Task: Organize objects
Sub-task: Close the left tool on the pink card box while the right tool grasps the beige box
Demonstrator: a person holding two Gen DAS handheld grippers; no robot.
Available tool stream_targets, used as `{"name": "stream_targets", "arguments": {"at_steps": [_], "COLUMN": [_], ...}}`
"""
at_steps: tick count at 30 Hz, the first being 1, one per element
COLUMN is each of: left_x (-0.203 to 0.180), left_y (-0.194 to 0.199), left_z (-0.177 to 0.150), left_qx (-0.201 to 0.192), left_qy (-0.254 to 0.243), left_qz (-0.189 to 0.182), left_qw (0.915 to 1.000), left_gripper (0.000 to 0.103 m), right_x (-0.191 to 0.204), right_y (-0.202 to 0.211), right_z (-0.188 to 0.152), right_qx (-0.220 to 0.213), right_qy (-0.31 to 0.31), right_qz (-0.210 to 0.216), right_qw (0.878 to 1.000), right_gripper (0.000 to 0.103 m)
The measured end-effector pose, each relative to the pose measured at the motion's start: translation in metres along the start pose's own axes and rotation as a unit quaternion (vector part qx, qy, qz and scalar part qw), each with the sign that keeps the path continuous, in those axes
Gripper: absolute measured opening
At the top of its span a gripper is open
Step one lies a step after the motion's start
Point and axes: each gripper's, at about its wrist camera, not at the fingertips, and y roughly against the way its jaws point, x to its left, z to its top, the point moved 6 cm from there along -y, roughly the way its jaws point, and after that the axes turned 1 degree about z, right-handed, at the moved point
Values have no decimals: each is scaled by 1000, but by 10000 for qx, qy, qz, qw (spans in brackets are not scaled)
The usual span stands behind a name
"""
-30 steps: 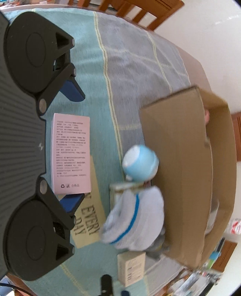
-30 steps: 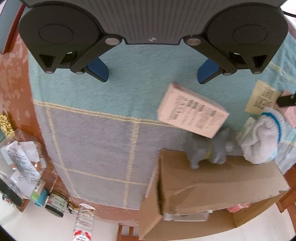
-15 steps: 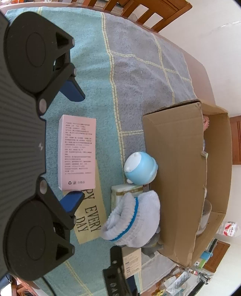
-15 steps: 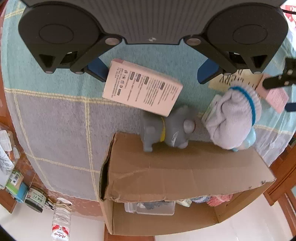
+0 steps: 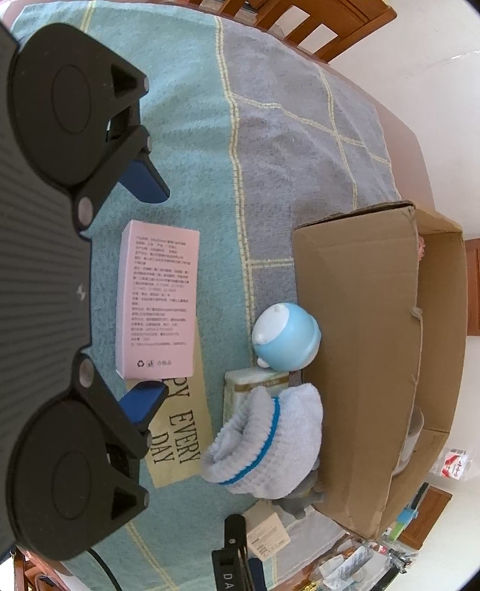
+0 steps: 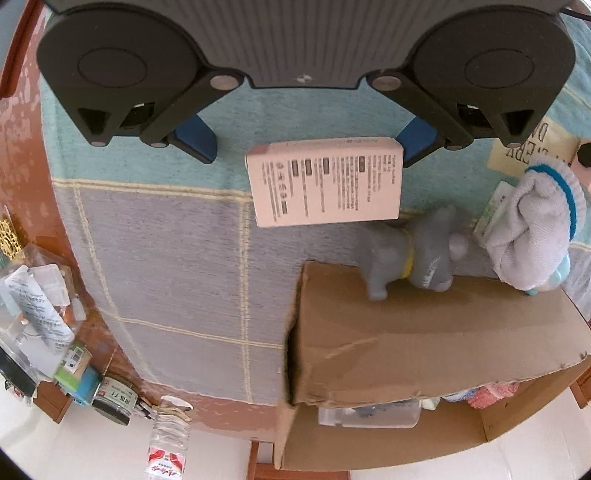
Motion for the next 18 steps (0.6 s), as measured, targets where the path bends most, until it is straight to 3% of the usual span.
{"name": "stream_targets", "arguments": {"at_steps": [12,18], "left_x": [-5,-7], "left_y": [2,4], "left_z": [1,1], "left_qx": [-5,-33], "left_qy": [-2,-19], "left_qz": [-112,-135], "left_qw": [9999,9999], "left_gripper": [93,81], "right_x": [1,0], "right_y": [-2,0], "right_z": [7,10], "right_qx": [-59,-24], "right_qy": [179,188], "right_qz": [41,73], "right_qw": [9998,9998], "right_gripper": [102,87]}}
